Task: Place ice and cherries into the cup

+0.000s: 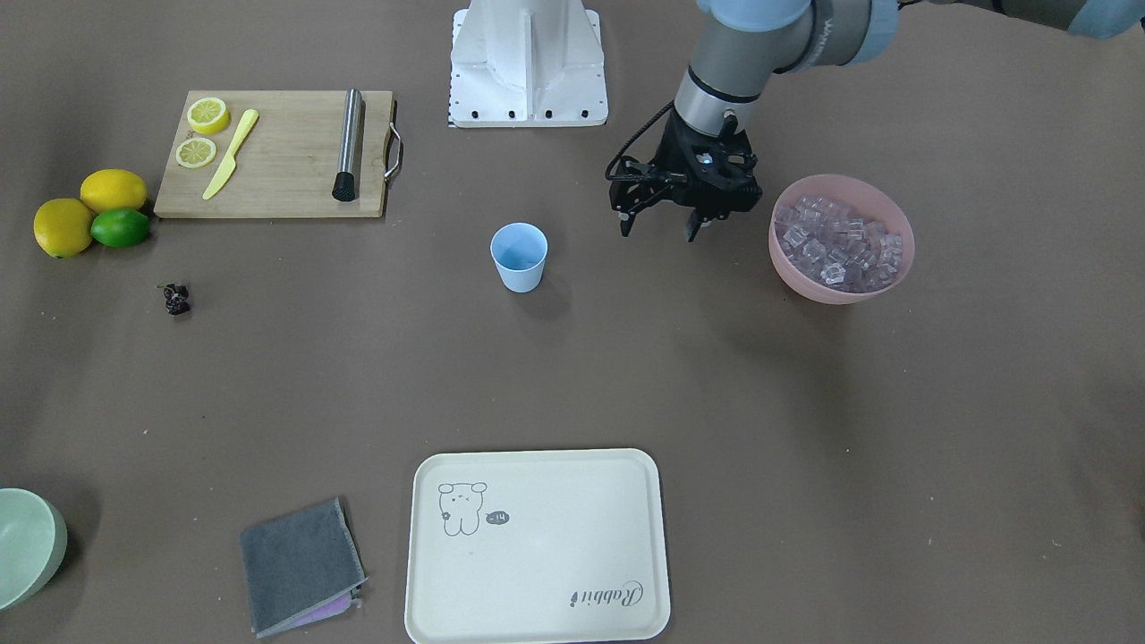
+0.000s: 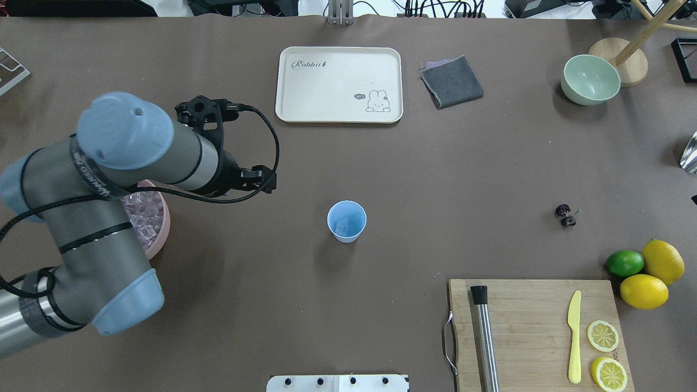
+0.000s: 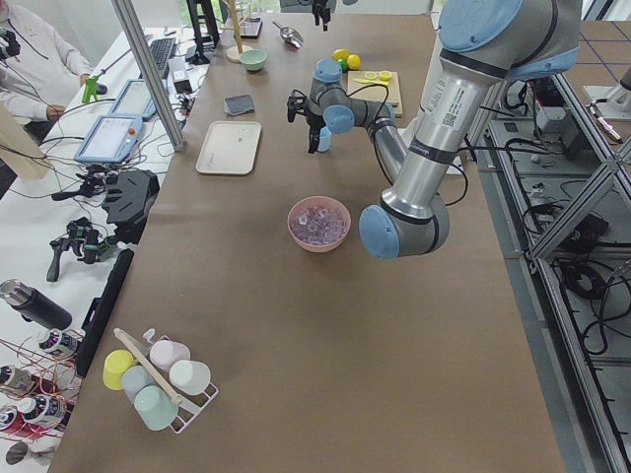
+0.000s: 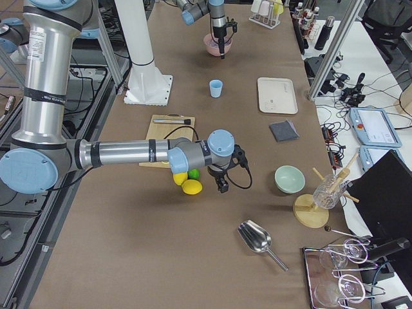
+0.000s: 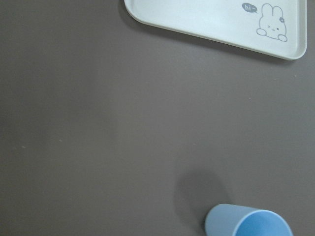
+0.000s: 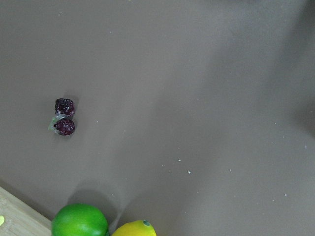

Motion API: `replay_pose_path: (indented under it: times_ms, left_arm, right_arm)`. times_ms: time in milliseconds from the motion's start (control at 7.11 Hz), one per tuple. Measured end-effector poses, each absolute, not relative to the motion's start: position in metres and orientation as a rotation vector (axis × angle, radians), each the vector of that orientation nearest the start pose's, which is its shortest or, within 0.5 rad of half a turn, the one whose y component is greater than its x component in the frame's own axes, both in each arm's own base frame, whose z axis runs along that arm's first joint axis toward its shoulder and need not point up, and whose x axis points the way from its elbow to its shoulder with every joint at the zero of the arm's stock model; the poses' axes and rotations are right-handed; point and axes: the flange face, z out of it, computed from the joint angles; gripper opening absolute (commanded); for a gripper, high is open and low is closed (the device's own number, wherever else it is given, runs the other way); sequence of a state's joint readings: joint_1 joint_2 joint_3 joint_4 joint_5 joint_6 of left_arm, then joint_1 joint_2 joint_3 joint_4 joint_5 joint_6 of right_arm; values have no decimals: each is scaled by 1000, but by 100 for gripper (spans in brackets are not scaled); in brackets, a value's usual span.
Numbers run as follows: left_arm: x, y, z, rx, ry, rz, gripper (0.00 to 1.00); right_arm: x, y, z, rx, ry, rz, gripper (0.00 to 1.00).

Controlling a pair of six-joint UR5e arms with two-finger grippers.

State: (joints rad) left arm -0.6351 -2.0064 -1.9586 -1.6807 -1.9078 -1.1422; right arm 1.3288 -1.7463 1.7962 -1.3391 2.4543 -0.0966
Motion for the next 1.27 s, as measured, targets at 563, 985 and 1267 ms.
replay_pose_path:
  times_ms: [563,985,1267]
  left_arm:
    - [293,-451,352,214,833,182,89]
    - [297,-462,385,191,790,227,88]
    - [299,-462,393,177,789,226,88]
  right_arm:
    - [-49,-432,594,201,-901,-439,100]
    - [-49,-432,593,201,-902,-438,100]
    - [-49,-432,593,200,-902,-437,100]
